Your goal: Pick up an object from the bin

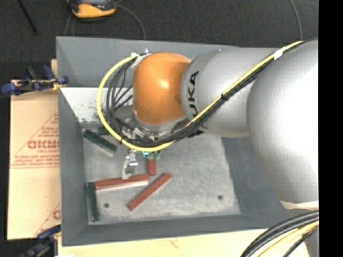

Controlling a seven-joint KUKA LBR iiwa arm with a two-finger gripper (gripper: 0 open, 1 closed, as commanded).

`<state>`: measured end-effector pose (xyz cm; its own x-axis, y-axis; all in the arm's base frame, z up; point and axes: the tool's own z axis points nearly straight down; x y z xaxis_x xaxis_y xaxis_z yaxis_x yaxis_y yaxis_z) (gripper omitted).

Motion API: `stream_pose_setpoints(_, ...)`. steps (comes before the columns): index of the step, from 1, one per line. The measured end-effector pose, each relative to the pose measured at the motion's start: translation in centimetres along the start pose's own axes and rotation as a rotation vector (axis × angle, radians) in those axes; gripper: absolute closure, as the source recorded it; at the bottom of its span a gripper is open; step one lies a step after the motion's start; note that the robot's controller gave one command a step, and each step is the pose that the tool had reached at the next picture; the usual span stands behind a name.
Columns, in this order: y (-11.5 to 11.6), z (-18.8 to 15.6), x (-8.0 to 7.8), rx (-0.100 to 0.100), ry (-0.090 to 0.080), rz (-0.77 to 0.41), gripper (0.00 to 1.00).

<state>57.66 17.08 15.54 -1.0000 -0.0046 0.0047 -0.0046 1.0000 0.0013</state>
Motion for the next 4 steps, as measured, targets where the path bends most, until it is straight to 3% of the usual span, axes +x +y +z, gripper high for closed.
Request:
stream_pose_setpoints(1, -0.1, -0.5, -0.2, -0.001, -0.007, 0.003, 0.0)
stream_pose_setpoints(2, 0.3, 3.7, 1.6, -0.003, -0.015, -0.013, 0.0)
stream_pose_setpoints(3, -2.9, 7.6, 4.3, -0.005, 0.002, -0.067, 1.0)
stream_pose_setpoints(4, -2.9, 7.6, 4.3, -0.005, 0.003, -0.066, 1.0)
